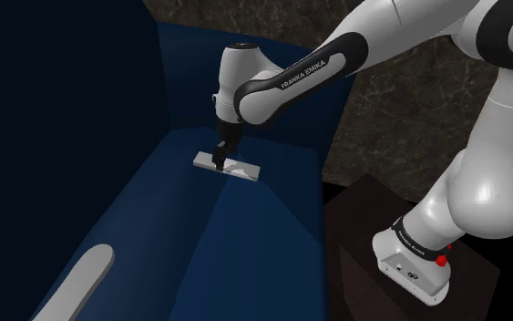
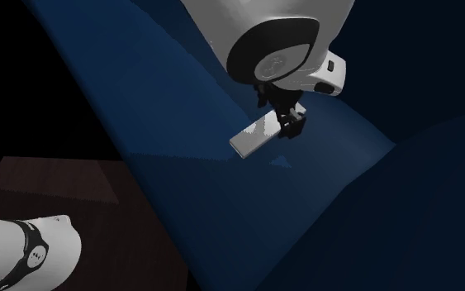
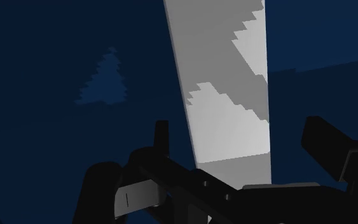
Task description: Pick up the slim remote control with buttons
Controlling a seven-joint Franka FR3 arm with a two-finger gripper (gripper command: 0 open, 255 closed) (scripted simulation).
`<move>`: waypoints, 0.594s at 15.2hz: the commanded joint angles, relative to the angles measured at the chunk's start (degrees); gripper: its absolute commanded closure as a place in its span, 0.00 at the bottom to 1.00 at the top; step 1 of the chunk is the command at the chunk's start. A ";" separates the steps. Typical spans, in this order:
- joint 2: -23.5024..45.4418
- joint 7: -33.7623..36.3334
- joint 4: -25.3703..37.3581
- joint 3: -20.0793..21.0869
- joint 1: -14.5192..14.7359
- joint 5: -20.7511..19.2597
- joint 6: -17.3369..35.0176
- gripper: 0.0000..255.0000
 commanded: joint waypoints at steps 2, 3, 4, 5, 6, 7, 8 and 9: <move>1.74 0.17 -0.51 -0.26 0.20 -0.54 2.22 0.00; 2.04 0.20 -0.60 -0.31 0.24 -0.63 2.59 0.00; 2.05 0.21 -0.58 -0.31 0.24 -0.64 2.59 0.00; 1.96 0.25 -0.60 -0.28 0.27 -0.62 2.51 1.00; 1.97 0.24 -0.59 -0.29 0.26 -0.62 2.52 1.00; 1.97 0.23 -0.58 -0.29 0.25 -0.62 2.51 1.00; 1.97 0.23 -0.59 -0.29 0.26 -0.62 2.51 1.00; 1.95 0.24 -0.63 -0.28 0.26 -0.61 2.53 1.00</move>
